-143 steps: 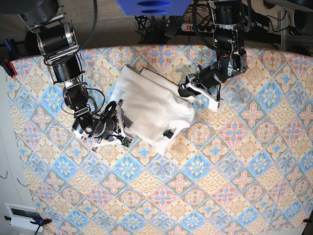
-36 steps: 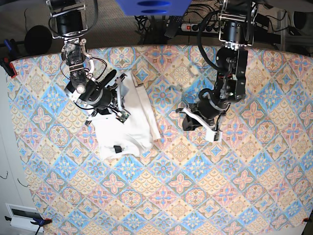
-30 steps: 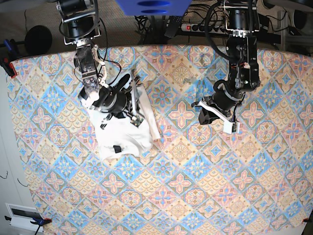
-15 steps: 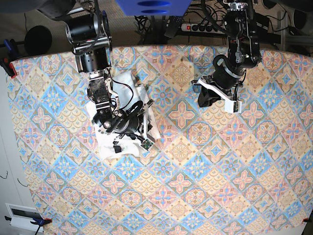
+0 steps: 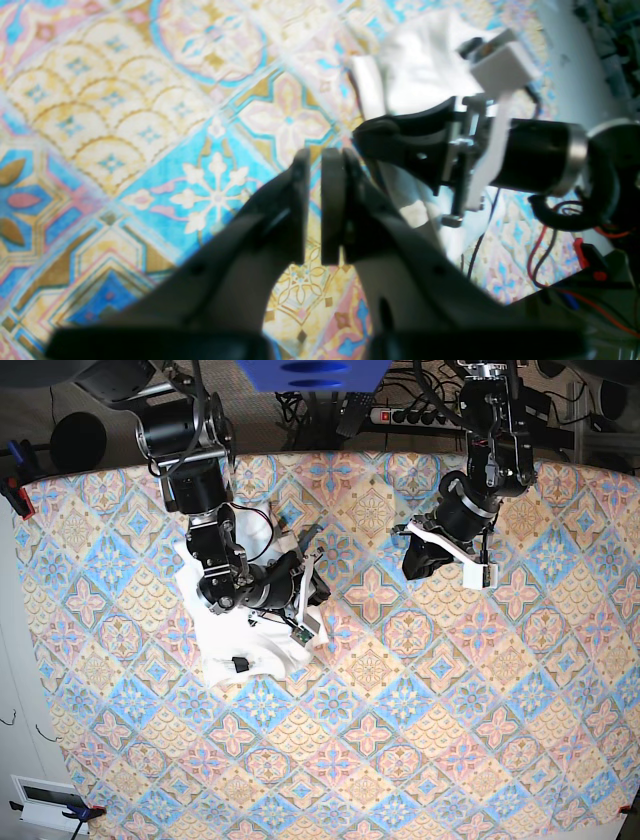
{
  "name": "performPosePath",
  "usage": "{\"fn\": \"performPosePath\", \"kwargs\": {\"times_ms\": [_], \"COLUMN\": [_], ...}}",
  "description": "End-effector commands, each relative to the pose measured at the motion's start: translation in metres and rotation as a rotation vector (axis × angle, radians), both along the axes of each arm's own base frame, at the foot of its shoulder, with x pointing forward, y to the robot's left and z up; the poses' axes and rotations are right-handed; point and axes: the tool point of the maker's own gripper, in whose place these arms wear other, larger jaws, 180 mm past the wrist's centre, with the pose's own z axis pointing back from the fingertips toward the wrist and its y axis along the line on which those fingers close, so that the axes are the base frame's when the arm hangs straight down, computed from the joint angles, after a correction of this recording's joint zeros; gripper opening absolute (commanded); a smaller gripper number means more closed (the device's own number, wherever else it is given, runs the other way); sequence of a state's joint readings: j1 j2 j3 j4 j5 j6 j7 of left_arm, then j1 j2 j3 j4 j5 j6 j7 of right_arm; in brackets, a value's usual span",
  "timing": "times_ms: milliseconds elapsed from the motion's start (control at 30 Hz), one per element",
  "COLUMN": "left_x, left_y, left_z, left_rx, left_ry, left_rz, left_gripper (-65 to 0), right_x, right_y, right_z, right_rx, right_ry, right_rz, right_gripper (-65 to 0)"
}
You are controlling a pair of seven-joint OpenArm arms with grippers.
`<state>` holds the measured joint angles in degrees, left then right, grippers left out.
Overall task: Fold the T-shirt properly
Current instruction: 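Press and square the folded shirt edges with the right gripper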
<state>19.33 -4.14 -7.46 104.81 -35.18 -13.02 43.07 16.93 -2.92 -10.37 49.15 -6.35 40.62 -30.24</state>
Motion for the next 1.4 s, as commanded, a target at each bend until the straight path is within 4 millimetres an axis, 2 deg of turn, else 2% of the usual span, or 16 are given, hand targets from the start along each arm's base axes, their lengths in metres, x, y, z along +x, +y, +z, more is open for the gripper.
{"fn": "performPosePath", "kwargs": {"times_ms": [0,133,233,300,400,500,800,933,1133,1367], "left_x": [0.006,0.006,0.006,0.006,0.005,0.005,0.006,0.005,0.007,0.008], "left_y": [-0.001,-0.001,0.000,-0.001,-0.002,-0.002,-0.001,0.001,0.004,0.003], "left_z": [0.011,0.011,0.011,0.011,0.011,0.011,0.011,0.011,0.012,0.013], "left_rx": [-0.016,-0.016,-0.014,-0.015,-0.015,-0.015,-0.015,-0.006,0.004,0.002], "left_ry": [-0.043,-0.043,-0.043,-0.042,-0.041,-0.042,-0.043,-0.042,-0.049,-0.050], "left_rz": [0.002,0.002,0.001,0.000,-0.002,-0.002,-0.001,-0.006,-0.010,-0.011], "left_gripper": [-62.4,-62.4,-62.4,-62.4,-62.4,-62.4,-62.4,-62.4,-62.4,-62.4], "right_x": [0.014,0.024,0.047,0.052,0.066,0.077,0.077,0.045,0.024,-0.008], "right_y": [-0.021,-0.054,-0.063,-0.079,-0.086,-0.103,-0.106,-0.109,-0.112,-0.112], "right_z": [0.003,0.004,0.020,0.022,0.033,0.041,0.045,0.034,0.054,0.049], "right_rx": [-0.039,-0.079,-0.090,-0.115,-0.123,-0.132,-0.137,-0.176,-0.245,-0.263], "right_ry": [-0.017,-0.031,-0.077,-0.087,-0.116,-0.136,-0.151,-0.138,-0.196,-0.185], "right_rz": [-0.038,-0.076,-0.086,-0.097,-0.104,-0.139,-0.144,-0.131,-0.111,-0.099], "right_gripper": [-61.2,-61.2,-61.2,-61.2,-61.2,-61.2,-61.2,-61.2,-61.2,-61.2]}}
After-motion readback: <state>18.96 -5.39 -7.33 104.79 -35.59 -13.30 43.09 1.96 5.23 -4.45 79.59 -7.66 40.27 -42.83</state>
